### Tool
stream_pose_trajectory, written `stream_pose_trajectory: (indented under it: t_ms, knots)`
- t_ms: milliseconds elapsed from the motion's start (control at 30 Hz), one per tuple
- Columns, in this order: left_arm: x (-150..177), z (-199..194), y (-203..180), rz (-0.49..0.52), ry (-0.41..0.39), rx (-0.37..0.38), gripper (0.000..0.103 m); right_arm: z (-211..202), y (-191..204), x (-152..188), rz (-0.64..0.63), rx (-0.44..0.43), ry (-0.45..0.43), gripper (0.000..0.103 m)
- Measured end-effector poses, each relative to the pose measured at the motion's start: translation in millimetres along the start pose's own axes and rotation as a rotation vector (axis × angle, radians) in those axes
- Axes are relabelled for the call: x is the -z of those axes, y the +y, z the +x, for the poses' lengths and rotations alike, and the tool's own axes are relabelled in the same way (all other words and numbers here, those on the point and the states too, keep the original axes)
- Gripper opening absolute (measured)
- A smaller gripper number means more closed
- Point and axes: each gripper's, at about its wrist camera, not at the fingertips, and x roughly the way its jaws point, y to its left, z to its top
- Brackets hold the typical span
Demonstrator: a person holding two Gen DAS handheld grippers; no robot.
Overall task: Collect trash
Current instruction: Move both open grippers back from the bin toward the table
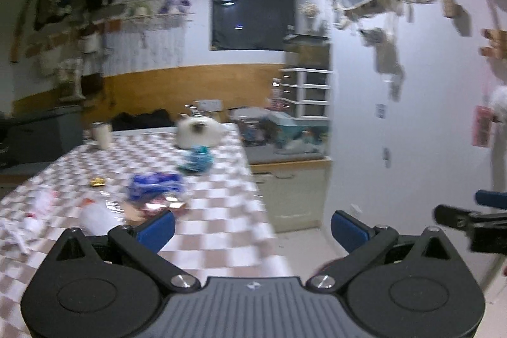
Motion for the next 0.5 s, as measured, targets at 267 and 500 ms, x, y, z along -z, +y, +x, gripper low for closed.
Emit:
stream_pose_trajectory:
  t_ms: [267, 500]
  knots:
    - [-3, -1, 91, -0.037, 0.003, -0.182, 0.103, 21, 60, -12, -0.019, -0.118, -0.032, 0.103]
    - [2, -11, 167, -0.066, 0.022, -0.309, 0.103, 42, 114, -22, -0.045, -0.226, -0.031, 0.103]
